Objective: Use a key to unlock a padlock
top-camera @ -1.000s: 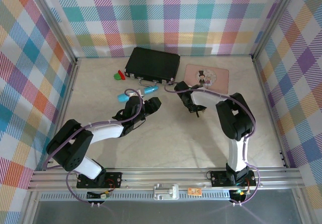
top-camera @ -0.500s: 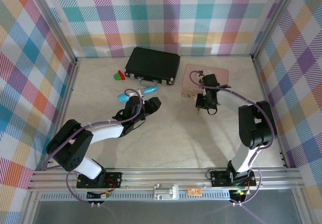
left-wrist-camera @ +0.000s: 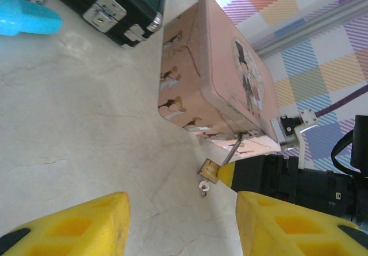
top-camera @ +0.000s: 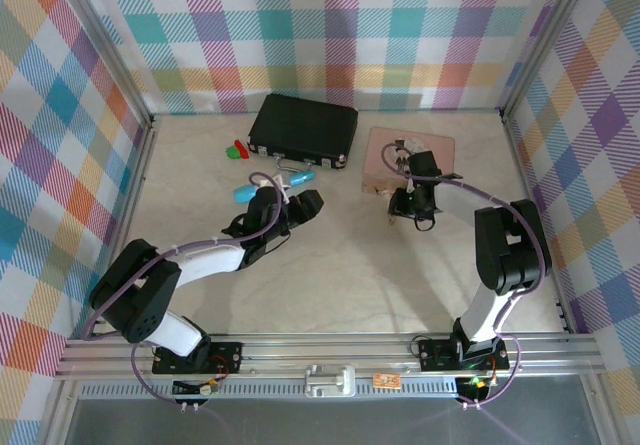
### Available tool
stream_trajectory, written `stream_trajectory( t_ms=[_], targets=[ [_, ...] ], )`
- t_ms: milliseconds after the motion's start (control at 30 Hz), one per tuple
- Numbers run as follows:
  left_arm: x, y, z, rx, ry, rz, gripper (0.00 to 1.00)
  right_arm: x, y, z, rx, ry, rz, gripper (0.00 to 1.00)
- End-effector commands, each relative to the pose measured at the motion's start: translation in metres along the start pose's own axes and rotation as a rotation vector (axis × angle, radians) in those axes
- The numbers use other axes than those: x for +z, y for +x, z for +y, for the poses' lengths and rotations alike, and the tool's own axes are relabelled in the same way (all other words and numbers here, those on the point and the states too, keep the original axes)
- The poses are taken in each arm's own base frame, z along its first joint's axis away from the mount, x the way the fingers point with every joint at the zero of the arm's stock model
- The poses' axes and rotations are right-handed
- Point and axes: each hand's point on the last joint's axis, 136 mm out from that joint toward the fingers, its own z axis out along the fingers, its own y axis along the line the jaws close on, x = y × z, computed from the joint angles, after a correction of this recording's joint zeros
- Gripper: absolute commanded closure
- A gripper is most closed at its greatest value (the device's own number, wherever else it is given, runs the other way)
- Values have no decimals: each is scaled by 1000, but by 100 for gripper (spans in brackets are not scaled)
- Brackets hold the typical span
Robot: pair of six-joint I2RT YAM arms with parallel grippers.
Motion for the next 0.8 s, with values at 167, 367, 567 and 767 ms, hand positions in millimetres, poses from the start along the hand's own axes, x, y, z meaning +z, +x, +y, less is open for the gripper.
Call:
stream_trajectory(
  t_ms=[167, 367, 567, 767],
  targets=[
    [26, 15, -31, 82, 126, 160, 48, -51, -7, 15, -35, -18, -100, 48],
    [25, 10, -22, 91, 83, 133, 48, -59, 6, 29, -77, 168, -109, 47],
    [16, 6, -15, 93, 56, 113, 48, -34, 5, 23, -118, 405, -66, 43],
    [7, 4, -3, 86, 29, 99, 48, -7, 0, 23, -149, 489, -33, 46]
  ],
)
